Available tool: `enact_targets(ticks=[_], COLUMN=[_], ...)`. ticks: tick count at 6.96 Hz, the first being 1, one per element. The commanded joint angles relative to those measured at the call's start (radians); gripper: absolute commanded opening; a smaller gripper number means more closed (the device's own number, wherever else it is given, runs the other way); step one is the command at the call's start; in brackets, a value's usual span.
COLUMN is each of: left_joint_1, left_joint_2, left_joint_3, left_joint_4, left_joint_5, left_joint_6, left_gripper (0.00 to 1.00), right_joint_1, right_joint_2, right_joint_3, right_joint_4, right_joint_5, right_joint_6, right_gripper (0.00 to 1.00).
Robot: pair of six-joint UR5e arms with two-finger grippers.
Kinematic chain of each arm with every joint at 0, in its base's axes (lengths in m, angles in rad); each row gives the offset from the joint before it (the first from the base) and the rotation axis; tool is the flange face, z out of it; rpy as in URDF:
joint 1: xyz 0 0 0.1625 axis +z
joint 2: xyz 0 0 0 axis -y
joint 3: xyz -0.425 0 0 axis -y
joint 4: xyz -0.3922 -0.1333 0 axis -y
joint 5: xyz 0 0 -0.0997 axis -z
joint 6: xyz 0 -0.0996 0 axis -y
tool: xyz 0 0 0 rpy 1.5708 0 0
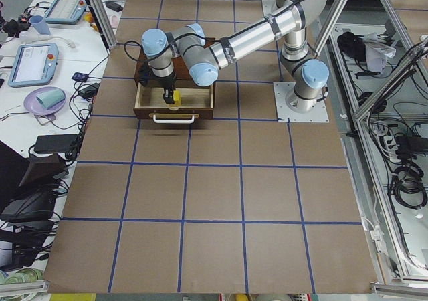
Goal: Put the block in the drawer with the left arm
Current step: 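Lift the yellow cube and carry it over the open drawer, then open the left gripper to drop the cube into the drawer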
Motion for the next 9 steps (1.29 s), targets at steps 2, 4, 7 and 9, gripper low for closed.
enact_targets(ticks=[2, 4, 7, 9], left_joint_1=[0.0, 0.005, -0.006, -0.008], left_joint_2=[0.021, 0.085, 0.219, 0.3], left_joint_3=[0.01, 0.019, 0.054, 0.105], left_joint_4=[-0.016, -0.075, -0.242, -0.382], left_joint_5=[0.005, 0.006, 0.007, 0.009], left_joint_6=[0.005, 0.003, -0.064, -0.077], left_gripper=[1.0, 1.0, 1.0, 1.0], right_joint_1=[0.0, 0.0, 0.0, 0.0], right_joint_2=[0.0, 0.0, 0.0, 0.0], right_joint_3=[0.0, 0.0, 0.0, 0.0], right_joint_4=[0.0, 0.0, 0.0, 0.0], right_joint_5=[0.0, 0.0, -0.002, -0.002], right_joint_6=[0.0, 0.0, 0.0, 0.0], right_gripper=[1.0, 1.0, 1.0, 1.0])
